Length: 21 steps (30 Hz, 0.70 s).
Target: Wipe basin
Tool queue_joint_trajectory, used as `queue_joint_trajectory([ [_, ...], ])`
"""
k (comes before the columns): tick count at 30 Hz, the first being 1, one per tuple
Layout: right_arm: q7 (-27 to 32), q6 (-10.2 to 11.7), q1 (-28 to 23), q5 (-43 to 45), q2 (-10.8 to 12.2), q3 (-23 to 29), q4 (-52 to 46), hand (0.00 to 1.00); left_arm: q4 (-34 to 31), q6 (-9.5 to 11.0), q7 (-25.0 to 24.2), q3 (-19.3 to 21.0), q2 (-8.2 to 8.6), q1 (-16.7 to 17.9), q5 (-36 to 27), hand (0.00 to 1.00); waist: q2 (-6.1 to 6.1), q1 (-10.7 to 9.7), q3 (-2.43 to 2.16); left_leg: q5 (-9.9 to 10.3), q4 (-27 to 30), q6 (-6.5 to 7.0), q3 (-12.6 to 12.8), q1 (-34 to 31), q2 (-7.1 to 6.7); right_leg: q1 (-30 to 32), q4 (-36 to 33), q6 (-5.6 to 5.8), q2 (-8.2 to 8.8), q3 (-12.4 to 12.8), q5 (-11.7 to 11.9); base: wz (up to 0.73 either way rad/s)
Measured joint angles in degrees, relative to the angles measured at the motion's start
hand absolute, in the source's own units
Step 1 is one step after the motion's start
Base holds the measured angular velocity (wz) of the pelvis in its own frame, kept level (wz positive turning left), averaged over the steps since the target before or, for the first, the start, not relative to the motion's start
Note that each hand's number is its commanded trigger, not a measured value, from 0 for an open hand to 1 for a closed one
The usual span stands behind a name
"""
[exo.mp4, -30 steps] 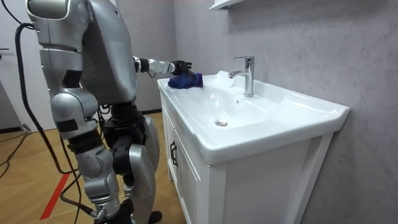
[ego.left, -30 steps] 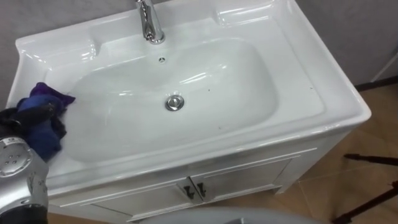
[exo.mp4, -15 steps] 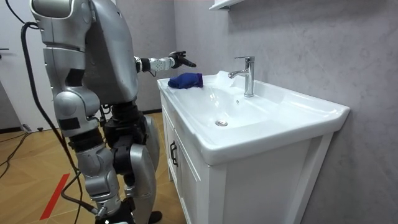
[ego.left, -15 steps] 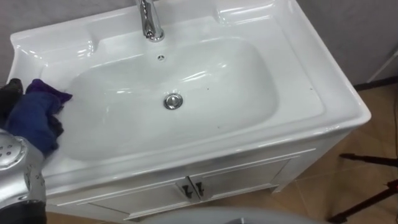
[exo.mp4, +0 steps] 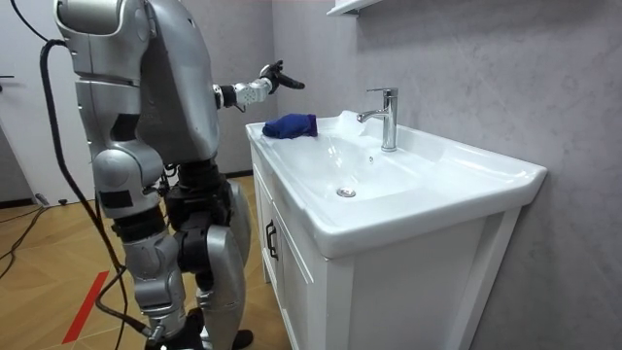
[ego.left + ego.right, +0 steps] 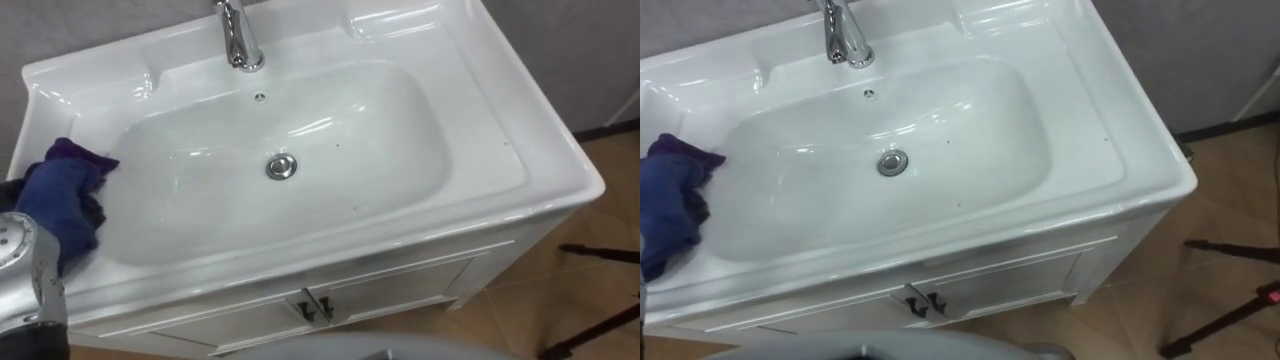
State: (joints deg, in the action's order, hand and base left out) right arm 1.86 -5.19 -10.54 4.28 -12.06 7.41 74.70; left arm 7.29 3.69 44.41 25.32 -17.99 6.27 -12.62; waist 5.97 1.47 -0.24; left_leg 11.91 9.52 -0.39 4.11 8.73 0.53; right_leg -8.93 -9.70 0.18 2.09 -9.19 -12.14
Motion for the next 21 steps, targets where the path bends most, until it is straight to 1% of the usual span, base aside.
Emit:
queue_joint_trajectory([
  [1, 0.0, -0.3, 0.0, 0.3, -0.1, 0.0, -0.1, 0.00, 0.0, -0.1, 0.0, 1.1, 0.00, 0.1, 0.0, 0.00, 0.00, 0.6, -0.02, 0.0, 0.0, 0.00, 0.0, 0.0, 0.00, 0.0, 0.0, 0.00, 0.00, 0.0, 0.0, 0.00],
  [3, 0.0, -0.8, -0.1, 0.6, -0.2, 0.0, -0.6, 0.00, 0.1, -0.1, 0.0, 3.4, 0.00, 0.3, 0.0, 0.00, -0.13, 0.9, 0.00, 0.0, 0.0, 0.00, -0.4, 0.1, -0.05, -0.1, 0.0, 0.00, 0.04, -0.4, 0.0, 0.06],
  [4, 0.0, -0.8, -0.3, 0.7, -0.3, 0.0, -1.1, 0.00, 0.1, -0.2, 0.0, 4.9, 0.00, 0.4, 0.0, 0.00, -0.09, 1.6, -0.04, 0.0, 0.0, 0.00, -0.4, 0.1, -0.04, -0.1, 0.0, 0.00, 0.05, -0.4, 0.0, 0.00],
  [6, 0.0, -0.9, -0.3, 0.6, -0.4, 0.0, -1.3, 0.00, 0.1, -0.6, 0.0, 6.6, -0.01, 0.9, 0.0, 0.00, -0.17, 2.7, -0.01, 0.0, 0.0, 0.00, -0.6, 0.2, -0.06, -0.3, 0.0, 0.00, 0.08, -0.5, 0.0, 0.04],
  [7, 0.0, -1.0, -0.3, 0.6, -0.4, -0.1, -1.5, 0.00, 0.2, -1.0, 0.1, 7.2, 0.00, 1.1, 0.0, 0.00, -0.57, 3.4, 0.23, 0.0, 0.0, 0.00, -1.3, -0.2, -0.17, -0.3, 0.0, 0.01, 0.18, -1.0, 0.0, 0.16],
  [8, 0.0, -1.1, -0.2, 0.6, -0.4, -0.1, -1.5, 0.00, 0.3, -1.1, 0.1, 7.5, 0.00, 1.2, 0.0, 0.00, -0.15, 3.6, 0.07, 0.0, 0.0, 0.00, -1.6, -0.3, -0.26, -0.3, 0.0, 0.03, 0.27, -1.4, 0.0, 0.27],
  [9, -0.1, -1.2, 0.3, 0.6, -0.5, -0.1, -1.5, 0.00, 0.3, -1.2, 0.1, 8.1, -0.01, 2.0, -0.1, 0.00, -0.40, 3.9, 0.09, 0.0, 0.1, 0.01, -2.1, -0.6, -0.43, -0.1, 0.0, 0.13, 0.39, -1.9, -0.1, 0.22],
  [10, 0.0, -1.2, 0.3, 0.6, -0.5, 0.0, -1.6, 0.00, 0.6, -1.1, 0.3, 8.7, -0.03, 3.6, -0.1, 0.00, -0.52, 4.4, 0.17, 0.0, 0.1, 0.01, -2.6, -0.7, -0.53, -0.1, 0.0, 0.19, 0.44, -2.0, -0.1, 0.15],
  [11, 0.0, -1.1, 0.3, 0.6, -0.5, 0.0, -1.6, 0.00, 1.0, -1.1, 0.4, 9.0, -0.03, 4.2, -0.1, 0.00, -0.50, 4.8, 0.18, 0.0, 0.1, 0.01, -2.7, -0.7, -0.55, -0.1, 0.1, 0.21, 0.46, -2.1, -0.1, 0.05],
  [12, 0.0, -1.1, 0.3, 0.7, -0.6, 0.0, -1.8, 0.00, 2.7, -1.1, 0.4, 9.8, -0.08, 5.0, -0.2, 0.00, -0.33, 5.3, 0.10, 0.0, 0.1, 0.02, -2.9, -0.8, -0.64, -0.1, 0.1, 0.27, 0.56, -2.3, -0.2, 0.15],
  [13, 0.0, -1.2, 0.3, 0.8, -0.6, 0.0, -2.5, 0.00, 5.9, -1.2, 0.4, 11.1, -0.24, 5.3, -0.2, 0.00, -0.22, 5.7, -0.10, -0.1, 0.2, 0.10, -3.3, -1.1, -0.85, -0.1, 0.0, 0.38, 0.75, -2.9, -0.3, 0.19],
  [14, -0.1, -1.2, 0.0, 0.9, -0.7, 0.0, -3.1, 0.00, 7.5, -1.2, 0.3, 11.6, -0.36, 5.3, -0.2, 0.00, 0.03, 6.1, -0.25, -0.1, 0.2, 0.14, -3.4, -1.2, -0.92, -0.1, 0.0, 0.41, 0.83, -3.1, -0.4, 0.18],
  [15, -0.2, -1.1, -0.3, 1.1, -0.8, 0.0, -3.9, 0.00, 10.1, -1.3, 0.3, 12.9, -0.40, 5.3, -0.3, 0.00, 0.11, 6.8, -0.33, -0.1, 0.2, 0.16, -3.6, -1.2, -0.98, -0.1, 0.1, 0.46, 0.90, -3.3, -0.4, 0.14],
  [16, -0.5, -1.2, -0.3, 1.4, -0.8, -0.1, -4.1, 0.00, 11.9, -1.3, 0.3, 14.1, -0.43, 5.4, -0.6, 0.00, 0.15, 7.3, -0.39, -0.1, 0.3, 0.17, -4.4, -1.4, -1.16, -0.2, 0.1, 0.56, 1.01, -3.7, -0.5, 0.15],
  [17, -0.8, -1.3, -0.4, 1.6, -0.9, -0.1, -4.4, 0.00, 12.4, -1.5, 0.3, 14.5, -0.43, 5.5, -0.9, 0.00, 0.13, 7.5, -0.44, -0.1, 0.4, 0.17, -4.6, -1.5, -1.25, -0.2, 0.1, 0.62, 1.08, -3.8, -0.6, 0.17],
  [18, -1.2, -1.3, -0.5, 1.9, -1.1, 0.0, -4.9, 0.00, 12.7, -1.7, 0.3, 15.2, -0.46, 6.0, -2.5, 0.00, 0.04, 8.4, -0.43, -0.1, 0.4, 0.17, -4.6, -1.7, -1.32, -0.2, 0.1, 0.65, 1.16, -4.1, -0.6, 0.17],
  [19, -1.2, -1.3, -0.4, 1.8, -1.2, 0.0, -5.6, 0.00, 13.5, -1.8, 0.4, 15.7, -0.81, 6.8, -4.5, 0.00, 0.01, 9.1, -0.45, -0.1, 0.7, 0.18, -4.9, -2.0, -1.44, -0.2, 0.1, 0.69, 1.30, -4.7, -0.6, 0.16],
  [20, -1.2, -1.2, -0.5, 1.8, -1.3, 0.0, -5.9, 0.00, 13.8, -1.8, 0.4, 15.9, -0.98, 7.2, -5.2, 0.00, -0.01, 9.2, -0.44, -0.1, 0.8, 0.18, -5.1, -2.2, -1.52, -0.3, 0.1, 0.71, 1.39, -5.0, -0.6, 0.17],
  [21, -1.1, -1.2, -0.7, 1.9, -1.4, 0.0, -6.1, 0.00, 14.4, -1.9, 0.4, 16.7, -1.07, 7.4, -5.9, 0.00, 0.00, 9.9, -0.44, -0.1, 0.9, 0.18, -5.4, -2.2, -1.60, -0.3, 0.1, 0.76, 1.44, -5.2, -0.7, 0.16],
])
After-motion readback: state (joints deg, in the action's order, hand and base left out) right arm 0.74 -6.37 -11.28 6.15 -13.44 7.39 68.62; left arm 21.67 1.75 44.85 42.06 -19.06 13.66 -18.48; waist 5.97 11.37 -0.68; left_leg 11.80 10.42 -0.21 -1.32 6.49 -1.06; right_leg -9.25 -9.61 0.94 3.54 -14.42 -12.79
